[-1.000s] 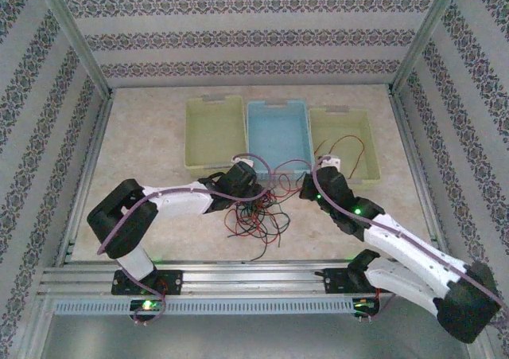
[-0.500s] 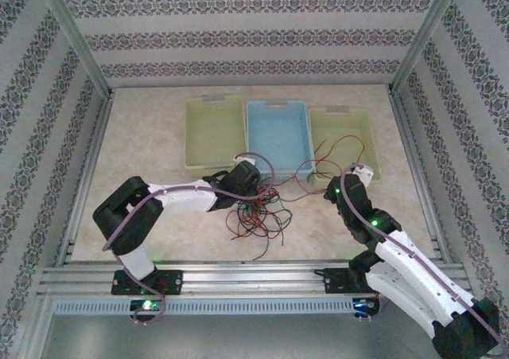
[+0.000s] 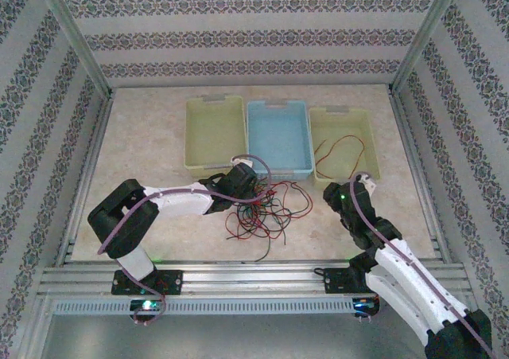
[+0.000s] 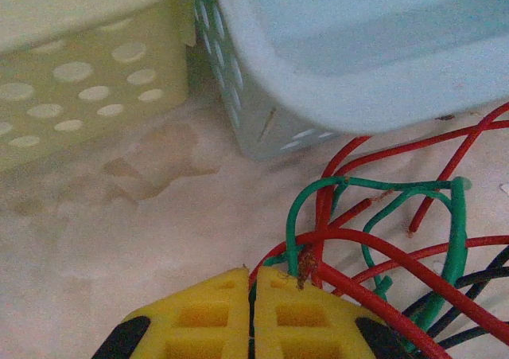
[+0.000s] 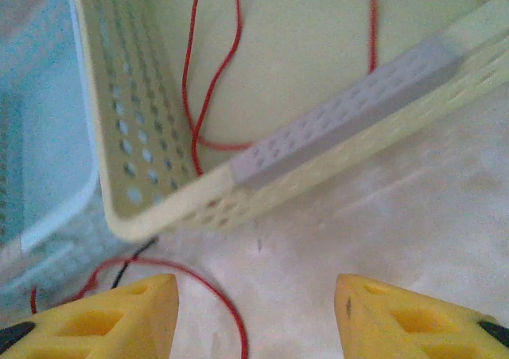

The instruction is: Untangle the cables

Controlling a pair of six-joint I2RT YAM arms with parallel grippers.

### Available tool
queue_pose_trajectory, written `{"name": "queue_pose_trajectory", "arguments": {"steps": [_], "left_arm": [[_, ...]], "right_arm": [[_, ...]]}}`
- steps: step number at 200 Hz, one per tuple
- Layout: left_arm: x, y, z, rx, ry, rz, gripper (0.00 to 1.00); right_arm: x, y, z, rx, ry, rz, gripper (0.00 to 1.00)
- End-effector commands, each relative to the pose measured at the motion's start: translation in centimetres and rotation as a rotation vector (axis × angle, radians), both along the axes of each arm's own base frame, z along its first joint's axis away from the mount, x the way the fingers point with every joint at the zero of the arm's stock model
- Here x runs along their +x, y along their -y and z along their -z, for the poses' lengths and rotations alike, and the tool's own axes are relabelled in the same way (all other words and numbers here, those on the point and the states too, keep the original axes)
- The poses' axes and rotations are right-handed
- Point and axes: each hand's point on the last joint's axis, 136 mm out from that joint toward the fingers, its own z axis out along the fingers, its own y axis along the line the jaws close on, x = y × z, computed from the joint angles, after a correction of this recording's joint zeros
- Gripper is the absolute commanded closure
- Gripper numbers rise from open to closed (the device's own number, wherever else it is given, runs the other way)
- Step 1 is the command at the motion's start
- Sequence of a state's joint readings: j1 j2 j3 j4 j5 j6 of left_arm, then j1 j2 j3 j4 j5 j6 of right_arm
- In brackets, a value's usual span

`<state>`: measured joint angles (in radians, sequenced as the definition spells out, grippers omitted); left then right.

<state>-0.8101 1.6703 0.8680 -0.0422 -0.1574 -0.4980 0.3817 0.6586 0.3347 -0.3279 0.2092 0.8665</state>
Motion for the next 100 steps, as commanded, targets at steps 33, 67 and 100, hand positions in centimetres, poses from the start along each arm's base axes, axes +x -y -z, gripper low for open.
{"name": "queue_pose_trajectory", "arguments": {"steps": [33,67,100], "left_arm": [[-1.3,-0.3,1.1,0.05,-0.045,0.037,1.0],[-1.2,-0.3,1.2,0.056,-0.049,0.03,1.0],[-1.2,-0.1,1.2,0.06,-0.05,0.033,1.0]], "right_arm": [[-1.8,-6.6,1.2,-0.021,-0.137,-0.443,0.47],[-1.8,-9.5,-1.4,-0.125,-0.019,-0.568,0.46],[-0.9,-10.9,-3.3,-0.179,0.069,-0.585,0.47]]}}
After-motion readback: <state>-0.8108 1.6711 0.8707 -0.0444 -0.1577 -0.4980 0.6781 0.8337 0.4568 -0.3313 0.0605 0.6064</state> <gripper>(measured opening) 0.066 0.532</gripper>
